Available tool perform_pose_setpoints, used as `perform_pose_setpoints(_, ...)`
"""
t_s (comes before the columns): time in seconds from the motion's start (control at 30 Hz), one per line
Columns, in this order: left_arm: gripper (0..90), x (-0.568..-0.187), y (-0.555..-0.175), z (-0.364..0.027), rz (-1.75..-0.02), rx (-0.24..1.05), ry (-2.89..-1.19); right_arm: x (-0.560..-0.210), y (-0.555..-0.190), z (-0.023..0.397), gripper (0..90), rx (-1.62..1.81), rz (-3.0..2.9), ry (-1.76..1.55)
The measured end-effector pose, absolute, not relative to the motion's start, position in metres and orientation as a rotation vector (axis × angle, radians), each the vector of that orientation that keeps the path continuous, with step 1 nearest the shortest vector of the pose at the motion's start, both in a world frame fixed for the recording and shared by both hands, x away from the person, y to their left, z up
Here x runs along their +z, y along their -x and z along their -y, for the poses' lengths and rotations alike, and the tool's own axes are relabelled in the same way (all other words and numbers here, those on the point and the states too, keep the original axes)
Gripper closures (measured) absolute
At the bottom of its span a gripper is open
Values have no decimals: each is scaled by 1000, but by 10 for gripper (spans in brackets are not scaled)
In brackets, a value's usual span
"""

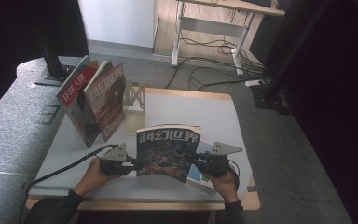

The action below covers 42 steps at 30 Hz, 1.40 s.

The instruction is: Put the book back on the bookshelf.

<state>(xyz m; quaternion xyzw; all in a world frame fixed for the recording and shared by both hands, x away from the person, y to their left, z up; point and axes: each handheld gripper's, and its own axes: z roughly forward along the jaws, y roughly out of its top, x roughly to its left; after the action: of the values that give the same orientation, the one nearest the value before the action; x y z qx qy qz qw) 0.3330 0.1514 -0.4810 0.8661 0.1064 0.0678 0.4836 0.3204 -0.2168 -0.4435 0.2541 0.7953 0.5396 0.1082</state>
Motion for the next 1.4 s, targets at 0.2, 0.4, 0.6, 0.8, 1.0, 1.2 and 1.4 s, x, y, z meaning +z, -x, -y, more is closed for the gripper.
perform_pose_setpoints(0.2,691,-465,-337,-147,-250,159,-2094,-443,-316,217,786,1575,-2352,-707)
perform_pose_setpoints(0.4,618,-450,-341,-138,-228,165,-2126,-445,-317,220,784,1579,-2342,-725)
perform_pose_setpoints(0.6,594,-435,-347,-138,-242,164,-2066,-444,-317,219,785,1569,-2344,-709)
perform_pose_setpoints(0.8,585,-407,-353,-138,-247,164,-2000,-443,-317,218,784,1563,-2342,-704)
perform_pose_setpoints(1.0,555,-382,-361,-129,-246,161,-2014,-443,-317,217,781,1552,-2341,-706)
perform_pose_setpoints(1.2,538,-364,-367,-122,-240,174,-2032,-443,-317,217,781,1553,-2340,-704)
perform_pose_setpoints(1.4,491,-355,-373,-115,-249,189,-2079,-443,-318,217,781,1552,-2337,-707)
